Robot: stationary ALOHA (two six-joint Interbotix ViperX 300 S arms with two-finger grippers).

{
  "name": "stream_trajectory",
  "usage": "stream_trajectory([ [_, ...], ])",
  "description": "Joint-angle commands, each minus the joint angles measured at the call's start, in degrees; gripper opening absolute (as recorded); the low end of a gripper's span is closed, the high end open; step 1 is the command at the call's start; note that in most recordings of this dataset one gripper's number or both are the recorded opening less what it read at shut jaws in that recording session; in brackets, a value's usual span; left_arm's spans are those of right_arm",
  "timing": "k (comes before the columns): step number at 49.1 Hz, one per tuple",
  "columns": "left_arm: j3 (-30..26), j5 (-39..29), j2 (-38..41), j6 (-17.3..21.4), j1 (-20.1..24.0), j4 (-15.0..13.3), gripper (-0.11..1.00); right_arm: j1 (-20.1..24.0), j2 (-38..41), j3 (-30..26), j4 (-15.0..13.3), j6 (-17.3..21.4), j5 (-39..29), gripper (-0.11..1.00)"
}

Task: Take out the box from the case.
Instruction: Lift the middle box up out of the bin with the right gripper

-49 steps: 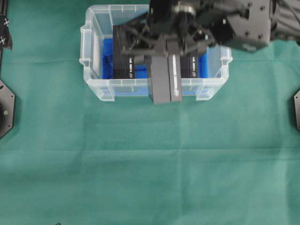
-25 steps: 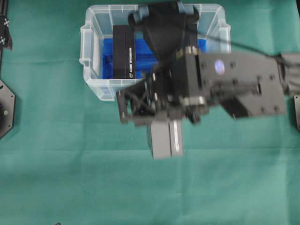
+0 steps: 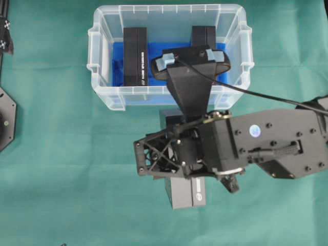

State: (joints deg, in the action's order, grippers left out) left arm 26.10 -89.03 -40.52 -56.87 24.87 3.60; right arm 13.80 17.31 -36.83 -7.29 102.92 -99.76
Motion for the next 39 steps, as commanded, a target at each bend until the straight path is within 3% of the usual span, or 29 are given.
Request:
stream_trajectory([
  [1,-0.62,0.18,0.09,0.00,-0.18,0.00,0.99,0.26,-0.62,-0.97,-0.53,0.09,-0.53,0.68],
  [10,-0.62,0.18,0.09,0.00,-0.18,0.00,0.99,0.26,1.23,3.08,0.18,0.00,1.58,0.68],
  [39,-0.26,0.18,0.00,0.18,-0.53,0.00,0.99,-0.09,1.14,24.52,2.20,3.60,25.05,0.68],
])
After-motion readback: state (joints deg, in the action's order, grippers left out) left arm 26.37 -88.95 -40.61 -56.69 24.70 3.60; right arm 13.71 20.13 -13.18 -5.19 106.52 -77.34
